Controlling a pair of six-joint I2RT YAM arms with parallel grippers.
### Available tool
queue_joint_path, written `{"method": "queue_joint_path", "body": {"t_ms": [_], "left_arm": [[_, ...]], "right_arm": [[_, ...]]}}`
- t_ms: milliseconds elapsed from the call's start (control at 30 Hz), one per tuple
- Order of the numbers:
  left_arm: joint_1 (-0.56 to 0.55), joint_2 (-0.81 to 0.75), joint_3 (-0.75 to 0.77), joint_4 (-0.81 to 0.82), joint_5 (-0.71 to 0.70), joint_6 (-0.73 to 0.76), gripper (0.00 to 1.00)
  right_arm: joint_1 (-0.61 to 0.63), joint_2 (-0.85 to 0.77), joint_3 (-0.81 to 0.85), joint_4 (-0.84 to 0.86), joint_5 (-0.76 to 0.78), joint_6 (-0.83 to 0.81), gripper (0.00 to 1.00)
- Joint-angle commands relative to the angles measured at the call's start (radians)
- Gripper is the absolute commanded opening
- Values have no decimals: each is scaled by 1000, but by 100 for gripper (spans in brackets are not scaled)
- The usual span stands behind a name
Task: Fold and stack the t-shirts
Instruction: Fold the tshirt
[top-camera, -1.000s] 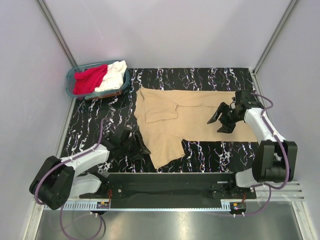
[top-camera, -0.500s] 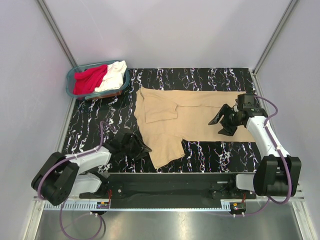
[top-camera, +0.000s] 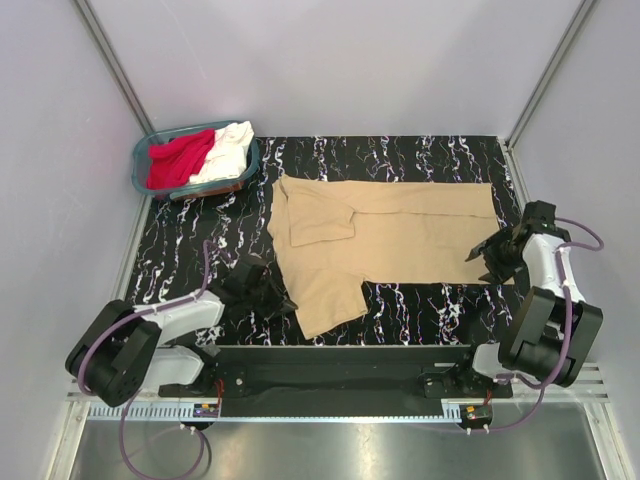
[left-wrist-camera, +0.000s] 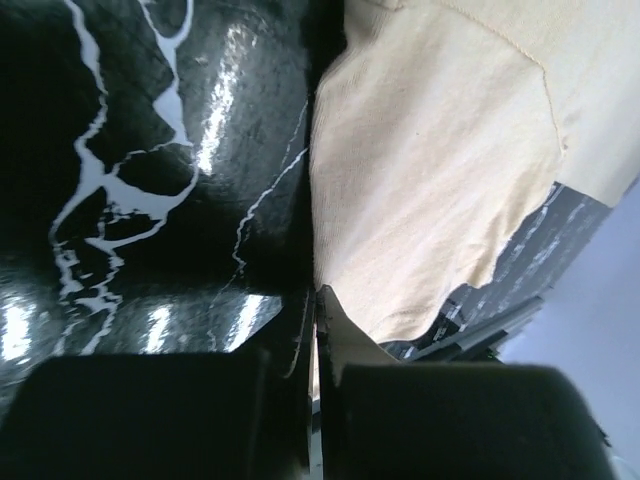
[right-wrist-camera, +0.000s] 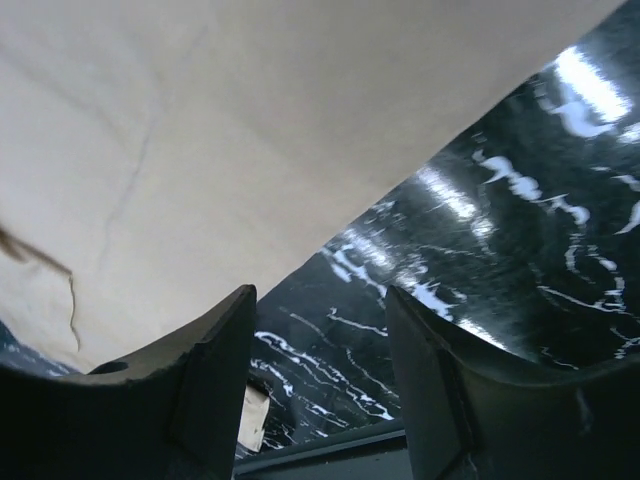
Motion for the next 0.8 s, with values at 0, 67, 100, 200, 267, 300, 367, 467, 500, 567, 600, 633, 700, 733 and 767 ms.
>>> {"method": "queue_joint_path", "body": {"t_ms": [0, 67, 100, 200, 267, 300, 367, 467, 500, 567, 600, 633, 700, 733, 767], "left_arm": [[-1, -43, 59, -85, -45, 87, 0], [-1, -54, 92, -117, -45, 119, 0], [-2, -51, 105, -129, -37, 131, 0], [-2, -45, 129, -148, -19, 142, 0], [-2, -43, 131, -148, -11, 142, 0], [-1, -45, 132, -148, -11, 144, 0], [-1, -43, 139, -153, -5, 151, 0], [-1, -33, 151, -160, 7, 164, 0], [-2, -27, 155, -162, 9, 165, 0], [-2, -25, 157, -163, 13, 165, 0], [-2, -20, 159, -162, 13, 164, 0], [-2, -20, 160, -163, 13, 161, 0], [-2, -11, 160, -162, 16, 156, 0], [-1, -7, 162, -157, 18, 151, 0], [-1, -2, 163, -157, 19, 150, 0]], "right_arm": [[-70, 43, 63, -5, 80, -51, 61], [-93, 84, 77, 3, 67, -54, 61], [-99, 95, 78, 7, 69, -54, 61], [-125, 116, 63, 27, 77, -49, 61], [-152, 119, 39, 37, 86, -52, 60], [-162, 119, 32, 47, 89, -54, 59], [-175, 122, 14, 57, 99, -61, 51], [-206, 139, -3, 76, 122, -66, 38], [-217, 145, -6, 89, 124, -67, 37], [-246, 171, -8, 95, 141, -75, 37], [-251, 178, -6, 99, 147, -74, 38], [-263, 187, -4, 106, 153, -75, 39], [-263, 204, -3, 127, 173, -77, 42], [-263, 210, -3, 133, 178, -78, 43], [-265, 213, 0, 142, 187, -77, 43]]}}
